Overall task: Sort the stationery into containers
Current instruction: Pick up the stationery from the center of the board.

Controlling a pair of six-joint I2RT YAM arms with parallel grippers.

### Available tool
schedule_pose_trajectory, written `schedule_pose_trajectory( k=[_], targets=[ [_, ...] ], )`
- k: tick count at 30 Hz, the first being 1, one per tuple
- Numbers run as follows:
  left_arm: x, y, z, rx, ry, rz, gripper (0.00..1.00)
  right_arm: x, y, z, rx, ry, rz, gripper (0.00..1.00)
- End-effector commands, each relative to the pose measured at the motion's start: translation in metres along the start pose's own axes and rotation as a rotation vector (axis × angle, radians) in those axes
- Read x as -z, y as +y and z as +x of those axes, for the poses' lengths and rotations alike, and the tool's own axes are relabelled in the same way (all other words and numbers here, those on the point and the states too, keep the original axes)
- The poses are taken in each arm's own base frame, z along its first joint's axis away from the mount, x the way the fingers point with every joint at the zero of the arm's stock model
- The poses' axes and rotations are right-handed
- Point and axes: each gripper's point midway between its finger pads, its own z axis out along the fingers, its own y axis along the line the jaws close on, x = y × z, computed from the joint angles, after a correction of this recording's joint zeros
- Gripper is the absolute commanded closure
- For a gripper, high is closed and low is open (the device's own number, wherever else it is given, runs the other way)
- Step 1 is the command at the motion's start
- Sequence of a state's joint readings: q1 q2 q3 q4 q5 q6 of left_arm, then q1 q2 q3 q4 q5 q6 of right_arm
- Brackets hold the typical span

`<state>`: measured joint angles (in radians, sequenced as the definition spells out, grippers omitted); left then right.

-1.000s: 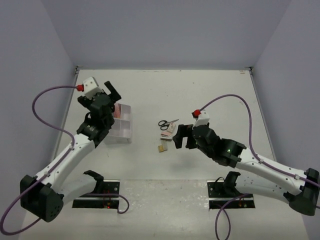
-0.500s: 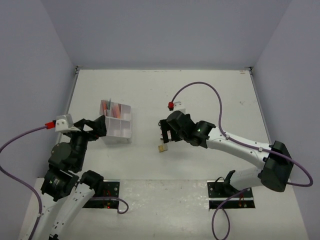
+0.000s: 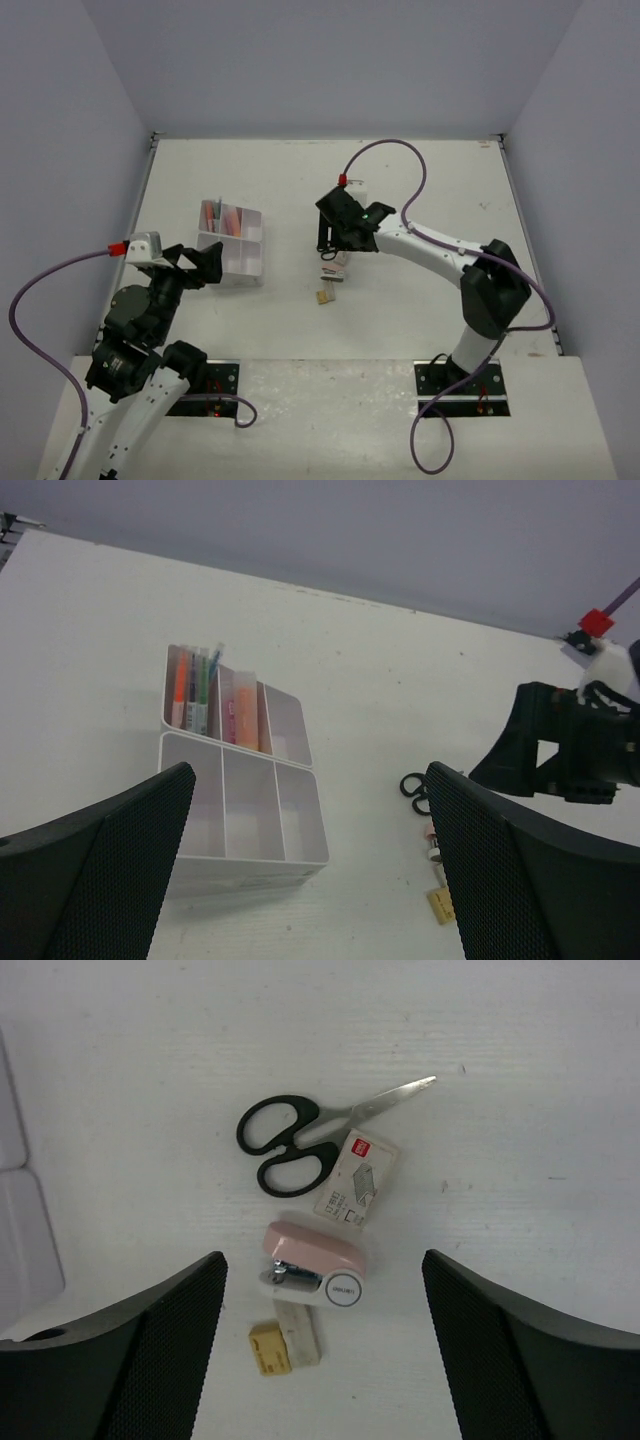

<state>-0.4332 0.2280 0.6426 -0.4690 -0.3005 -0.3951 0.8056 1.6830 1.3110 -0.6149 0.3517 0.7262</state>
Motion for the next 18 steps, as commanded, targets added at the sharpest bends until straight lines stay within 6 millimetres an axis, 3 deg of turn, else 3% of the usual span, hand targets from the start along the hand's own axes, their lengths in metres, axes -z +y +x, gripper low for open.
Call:
schedule_pose_trajectory(
  k=[1,8,14,18],
  targets=[
    [0.003,-0.004,-0.005,-0.027,-0.022,0.034,0.00,-0.027,-0.009,0.001,-0.157,0.016,0.185,0.24],
    [0.001,-0.005,-0.003,-0.030,-0.011,0.034,0.00,-0.062,-0.007,0.022,-0.187,0.083,0.226,0.38],
    [0.001,-0.005,-0.002,-0.031,-0.009,0.034,0.00,-0.082,-0.015,0.040,-0.214,0.121,0.254,0.45],
    [0.000,-0.005,-0.001,-0.031,-0.003,0.033,0.00,-0.092,-0.020,0.047,-0.226,0.150,0.246,0.56]
  ],
)
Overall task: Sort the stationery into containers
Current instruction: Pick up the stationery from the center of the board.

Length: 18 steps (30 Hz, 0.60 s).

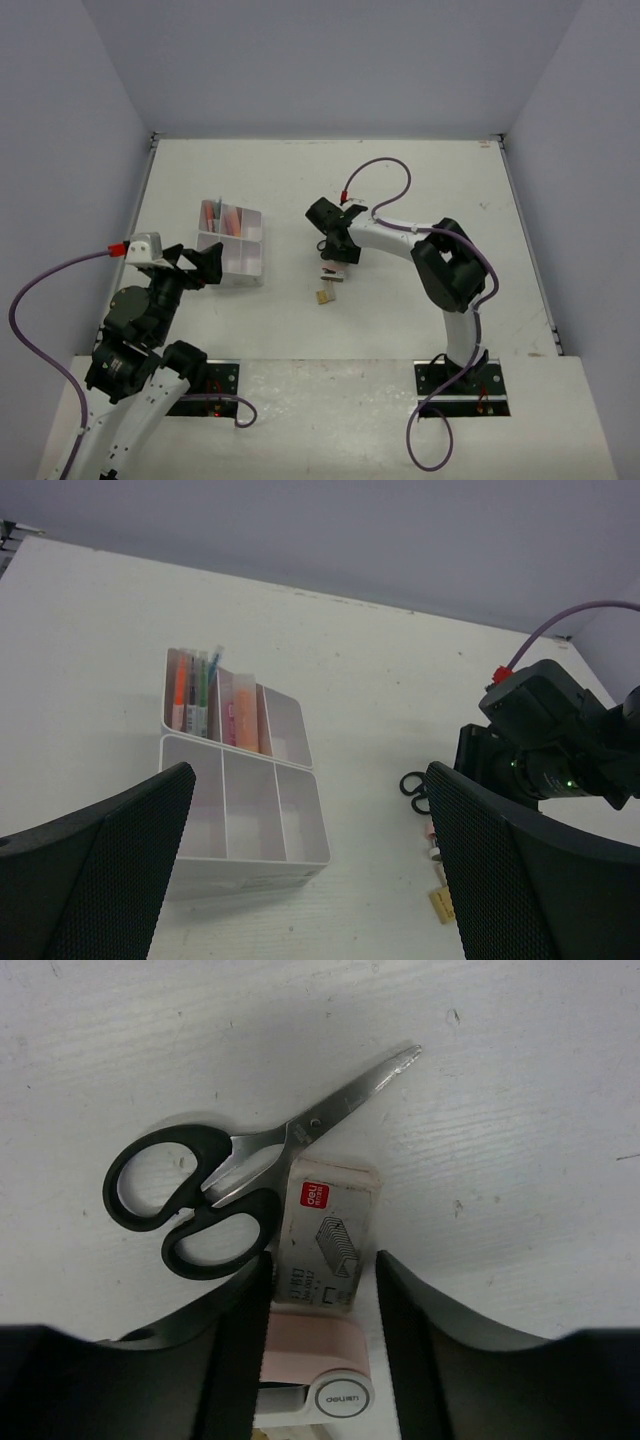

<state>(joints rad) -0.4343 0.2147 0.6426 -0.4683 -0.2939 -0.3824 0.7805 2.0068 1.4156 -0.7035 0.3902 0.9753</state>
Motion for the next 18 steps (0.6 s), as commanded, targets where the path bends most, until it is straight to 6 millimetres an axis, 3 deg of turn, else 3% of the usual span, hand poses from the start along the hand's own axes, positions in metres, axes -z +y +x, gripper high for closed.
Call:
schedule_pose_trajectory(
  k=[1,3,4,8,12,14,18],
  targets=[
    [-0.003,-0.004,0.002,-0.023,0.008,0.022,0.00,-0.011,0.003,-0.004,-0.067,0.006,-0.018,0.60],
    [-0.003,-0.004,0.001,-0.024,0.007,0.023,0.00,-0.012,0.002,-0.005,-0.067,0.001,-0.020,0.66],
    [-0.003,-0.004,0.002,-0.024,0.010,0.022,0.00,-0.011,0.002,-0.005,-0.066,-0.002,-0.022,0.74],
    [-0.004,-0.004,0.002,-0.027,0.012,0.019,0.00,0.001,-0.002,-0.013,-0.075,-0.032,-0.028,0.84],
    [-0.004,-0.003,0.002,-0.027,0.013,0.017,0.00,0.034,-0.013,-0.034,-0.103,-0.114,-0.041,0.88],
    [-0.004,-0.004,0.002,-0.026,0.014,0.017,0.00,0.064,-0.010,-0.047,-0.094,-0.171,-0.095,0.88],
    [-0.004,-0.002,0.001,-0.027,0.013,0.008,0.00,0.097,0.012,-0.055,-0.059,-0.195,-0.206,0.90]
  ],
)
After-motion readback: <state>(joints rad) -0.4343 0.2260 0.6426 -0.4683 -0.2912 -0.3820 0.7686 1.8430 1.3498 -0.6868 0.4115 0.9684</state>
